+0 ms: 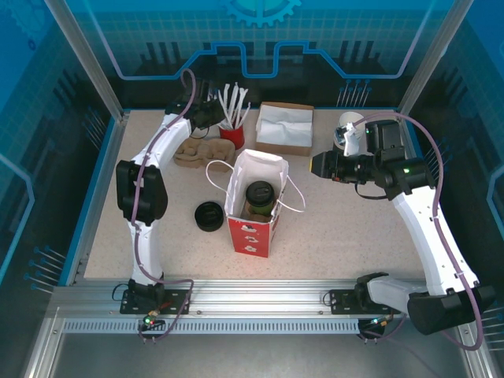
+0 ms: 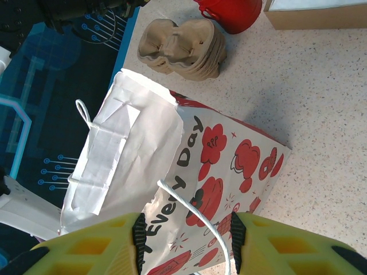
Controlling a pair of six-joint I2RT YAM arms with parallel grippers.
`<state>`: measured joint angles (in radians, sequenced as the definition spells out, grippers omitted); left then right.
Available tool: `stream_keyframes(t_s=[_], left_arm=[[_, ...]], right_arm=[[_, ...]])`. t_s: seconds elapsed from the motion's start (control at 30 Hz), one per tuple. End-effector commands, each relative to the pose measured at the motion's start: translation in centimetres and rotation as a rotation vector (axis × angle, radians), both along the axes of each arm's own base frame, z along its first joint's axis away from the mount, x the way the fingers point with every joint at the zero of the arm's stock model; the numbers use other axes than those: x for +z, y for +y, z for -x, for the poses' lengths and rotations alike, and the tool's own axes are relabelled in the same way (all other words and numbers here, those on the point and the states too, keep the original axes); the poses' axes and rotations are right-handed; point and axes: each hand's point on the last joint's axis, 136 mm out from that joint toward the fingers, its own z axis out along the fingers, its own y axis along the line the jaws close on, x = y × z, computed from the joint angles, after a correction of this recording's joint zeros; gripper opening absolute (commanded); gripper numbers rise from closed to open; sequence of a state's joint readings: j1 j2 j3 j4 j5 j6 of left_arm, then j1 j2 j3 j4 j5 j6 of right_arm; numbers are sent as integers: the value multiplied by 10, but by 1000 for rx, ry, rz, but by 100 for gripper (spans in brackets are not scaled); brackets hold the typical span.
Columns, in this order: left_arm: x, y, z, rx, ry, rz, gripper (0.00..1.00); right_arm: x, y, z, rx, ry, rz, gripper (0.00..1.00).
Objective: Pack the takeout coffee
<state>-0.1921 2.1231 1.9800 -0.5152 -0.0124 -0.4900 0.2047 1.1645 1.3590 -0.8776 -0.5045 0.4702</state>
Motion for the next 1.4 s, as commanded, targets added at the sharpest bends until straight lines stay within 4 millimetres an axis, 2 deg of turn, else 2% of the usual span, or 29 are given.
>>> stream_keyframes(t_s=[0.0,0.23,0.43,0.63,0.8,0.97,1.1,1.2,1.37], left_arm=[[29,-4,0,-13,-57,-10,8],[84,-9,18,-45,-150,-32,8],[134,-3,49,-75,-210,-94,7],[193,7,94,-86,-306,-138,8],[235,3,134,-127,-380,-148,9],[268,-7,179,-196,-451,-151,9],[288,-24,218,-289,-497,-155,9],[293,-37,248,-368,-511,-153,9],[284,-52,292,-490,-478,-131,7]], right_arm=[[8,0,5,17,-39,1,46],[14,-4,7,15,-63,9,46],[26,-5,9,12,-92,-8,46],[30,-11,13,-13,-143,3,46],[33,-18,15,-29,-169,14,46],[36,-23,18,-39,-182,20,46],[35,-26,20,-48,-189,26,46],[32,-29,22,-60,-190,31,46],[25,-33,24,-71,-189,35,46]])
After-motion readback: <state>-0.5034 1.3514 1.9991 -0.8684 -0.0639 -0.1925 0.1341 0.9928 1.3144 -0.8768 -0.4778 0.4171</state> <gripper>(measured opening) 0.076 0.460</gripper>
